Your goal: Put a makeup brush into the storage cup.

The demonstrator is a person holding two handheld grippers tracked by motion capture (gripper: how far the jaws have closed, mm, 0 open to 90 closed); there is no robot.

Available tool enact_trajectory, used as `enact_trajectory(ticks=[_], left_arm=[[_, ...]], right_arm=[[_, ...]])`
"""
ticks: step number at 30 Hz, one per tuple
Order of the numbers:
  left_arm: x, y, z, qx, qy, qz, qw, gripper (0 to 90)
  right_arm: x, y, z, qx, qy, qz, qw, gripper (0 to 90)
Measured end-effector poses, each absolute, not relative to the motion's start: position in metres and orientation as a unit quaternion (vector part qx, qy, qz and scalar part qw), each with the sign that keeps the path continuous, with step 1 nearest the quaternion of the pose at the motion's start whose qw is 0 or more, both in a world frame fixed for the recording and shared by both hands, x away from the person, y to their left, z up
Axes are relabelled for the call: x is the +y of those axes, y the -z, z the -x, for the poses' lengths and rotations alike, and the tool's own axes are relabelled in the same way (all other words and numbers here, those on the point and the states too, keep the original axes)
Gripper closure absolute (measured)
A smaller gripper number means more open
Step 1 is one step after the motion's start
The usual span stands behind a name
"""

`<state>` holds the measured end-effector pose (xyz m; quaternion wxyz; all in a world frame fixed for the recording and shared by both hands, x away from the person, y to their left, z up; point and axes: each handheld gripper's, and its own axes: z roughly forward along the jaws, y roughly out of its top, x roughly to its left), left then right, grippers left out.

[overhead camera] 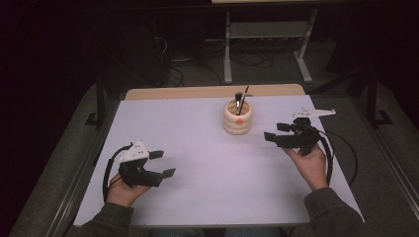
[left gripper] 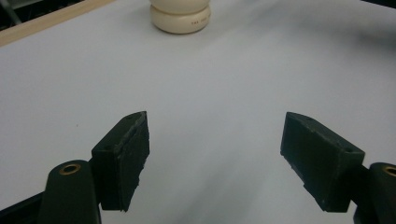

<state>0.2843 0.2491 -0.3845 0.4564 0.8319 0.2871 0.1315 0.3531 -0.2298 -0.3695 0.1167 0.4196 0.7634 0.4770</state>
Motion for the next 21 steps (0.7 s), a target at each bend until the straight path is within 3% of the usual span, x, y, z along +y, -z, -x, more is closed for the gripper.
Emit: enact_trajectory(ticks=[21], left_arm=[[0.255,0.388,-0.278,0.297,-0.134,-0.824,0.463,23.5]], right_arm=[[-0.227,0.379,-0.319,0.769,-0.482,-0.405,0.114,28.1]])
